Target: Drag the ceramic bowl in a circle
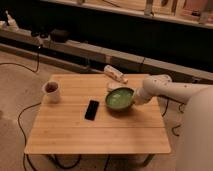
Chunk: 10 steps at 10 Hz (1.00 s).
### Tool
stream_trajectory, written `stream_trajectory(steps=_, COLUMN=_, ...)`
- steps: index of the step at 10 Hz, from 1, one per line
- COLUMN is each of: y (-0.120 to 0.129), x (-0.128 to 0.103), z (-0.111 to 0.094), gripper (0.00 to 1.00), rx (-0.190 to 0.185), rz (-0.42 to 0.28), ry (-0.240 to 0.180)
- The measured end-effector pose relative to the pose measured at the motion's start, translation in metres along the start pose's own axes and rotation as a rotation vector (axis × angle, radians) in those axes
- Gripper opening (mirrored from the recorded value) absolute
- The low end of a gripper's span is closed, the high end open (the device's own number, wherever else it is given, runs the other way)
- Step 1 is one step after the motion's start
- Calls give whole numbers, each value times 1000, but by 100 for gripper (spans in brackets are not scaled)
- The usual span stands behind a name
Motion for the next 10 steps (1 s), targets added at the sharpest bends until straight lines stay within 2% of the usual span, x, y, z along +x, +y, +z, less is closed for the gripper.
stream_trajectory(steps=3, y=53, x=-8, z=-5, gripper=14, rx=-29, rz=81, ry=4)
stream_trajectory(steps=5, y=92, x=-31, z=-10, gripper=14, rx=-66, rz=112, ry=1)
stream_trajectory(steps=7, y=116, x=-55, z=-16, gripper=14, rx=-100, rz=111, ry=-3)
stream_trajectory(steps=8, y=116, x=-69, z=-19, gripper=14, rx=-109, rz=86, ry=-10)
stream_trajectory(steps=10, y=91, x=-98, z=-18, gripper=14, rx=-100, rz=3, ry=-35)
